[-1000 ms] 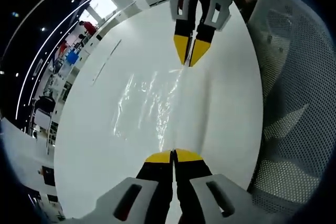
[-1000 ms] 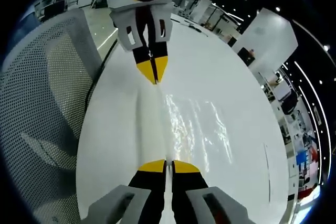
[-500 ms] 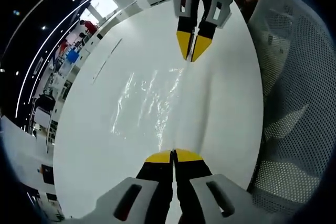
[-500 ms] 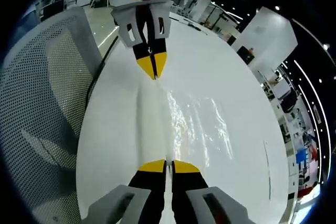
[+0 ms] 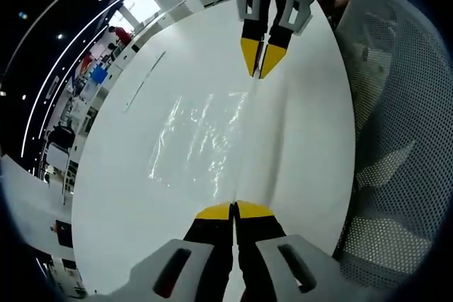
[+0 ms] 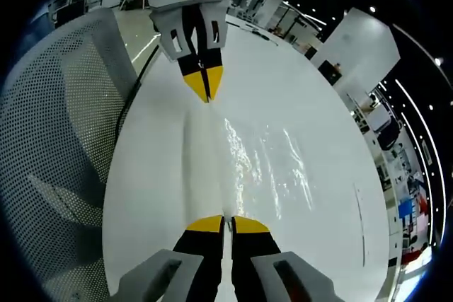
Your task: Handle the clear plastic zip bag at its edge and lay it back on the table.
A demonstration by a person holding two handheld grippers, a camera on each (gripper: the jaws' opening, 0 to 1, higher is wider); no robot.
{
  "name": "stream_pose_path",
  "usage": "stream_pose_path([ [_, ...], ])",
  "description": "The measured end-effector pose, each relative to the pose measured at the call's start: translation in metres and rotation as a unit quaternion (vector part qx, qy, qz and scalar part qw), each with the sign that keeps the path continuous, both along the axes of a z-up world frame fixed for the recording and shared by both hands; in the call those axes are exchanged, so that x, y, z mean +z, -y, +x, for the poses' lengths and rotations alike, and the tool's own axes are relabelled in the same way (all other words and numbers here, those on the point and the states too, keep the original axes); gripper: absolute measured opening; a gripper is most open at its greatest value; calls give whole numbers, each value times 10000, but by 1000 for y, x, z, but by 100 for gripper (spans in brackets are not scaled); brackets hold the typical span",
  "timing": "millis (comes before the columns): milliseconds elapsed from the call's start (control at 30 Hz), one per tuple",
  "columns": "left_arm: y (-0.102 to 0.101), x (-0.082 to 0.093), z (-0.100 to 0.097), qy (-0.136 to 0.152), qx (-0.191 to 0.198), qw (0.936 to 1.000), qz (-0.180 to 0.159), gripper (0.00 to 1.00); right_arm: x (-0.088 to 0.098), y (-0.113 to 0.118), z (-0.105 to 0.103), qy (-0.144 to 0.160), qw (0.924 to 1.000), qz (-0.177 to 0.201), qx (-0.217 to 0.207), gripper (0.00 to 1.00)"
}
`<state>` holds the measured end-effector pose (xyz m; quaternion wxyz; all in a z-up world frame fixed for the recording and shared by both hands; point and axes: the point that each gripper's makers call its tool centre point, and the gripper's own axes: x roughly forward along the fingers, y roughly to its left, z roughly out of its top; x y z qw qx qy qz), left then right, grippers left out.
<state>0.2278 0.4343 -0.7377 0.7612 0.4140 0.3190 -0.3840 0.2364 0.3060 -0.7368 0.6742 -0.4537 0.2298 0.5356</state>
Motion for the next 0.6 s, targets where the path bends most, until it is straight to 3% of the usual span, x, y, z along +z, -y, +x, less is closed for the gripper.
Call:
stream_pose_path([
  [233,-1,-2,1,40,8,10000,78,0,-4,1,0,-83,10000,-21,-51,4],
  [367,1,0,0,84,-14,9999,106,0,4,-3,-1,-343,9984,379,-253,10],
  [600,2,-1,-1,82,-83,9998,157,0,26,-22,-2,-374,9957,824,-186,11],
])
